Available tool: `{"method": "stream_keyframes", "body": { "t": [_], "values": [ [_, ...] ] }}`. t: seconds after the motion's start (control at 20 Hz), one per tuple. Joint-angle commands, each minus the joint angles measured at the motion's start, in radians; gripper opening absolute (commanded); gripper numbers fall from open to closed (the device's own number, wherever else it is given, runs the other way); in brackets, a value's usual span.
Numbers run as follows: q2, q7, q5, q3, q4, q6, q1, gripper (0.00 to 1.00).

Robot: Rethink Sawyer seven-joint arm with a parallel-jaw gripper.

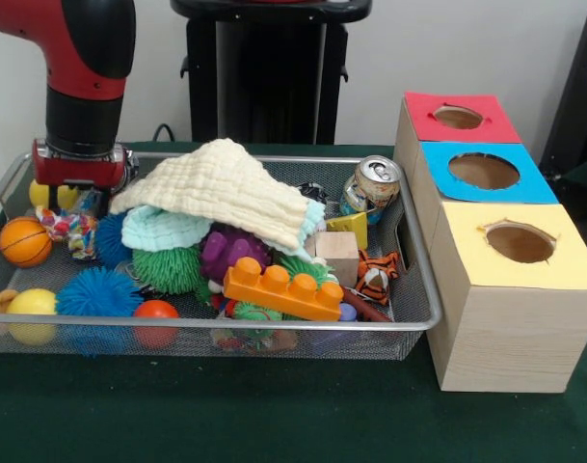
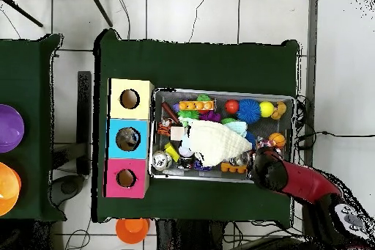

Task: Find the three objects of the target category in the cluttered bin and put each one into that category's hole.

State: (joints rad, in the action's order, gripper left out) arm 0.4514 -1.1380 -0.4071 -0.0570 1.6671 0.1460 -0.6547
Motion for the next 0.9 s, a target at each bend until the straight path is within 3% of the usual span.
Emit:
{"method": "stream_keyframes", "body": {
  "t": [0.05, 0.4, 0.9],
  "values": [
    [0.136, -0.116, 0.018, -0.005, 0.076, 0.158, 0.0, 1.0],
    [0.156, -0.131, 0.007, 0.02, 0.1, 0.129, -0.016, 1.0],
    [0.079, -0.128, -0.013, 0.08, 0.09, 0.049, -0.064, 1.0]
  ]
}}
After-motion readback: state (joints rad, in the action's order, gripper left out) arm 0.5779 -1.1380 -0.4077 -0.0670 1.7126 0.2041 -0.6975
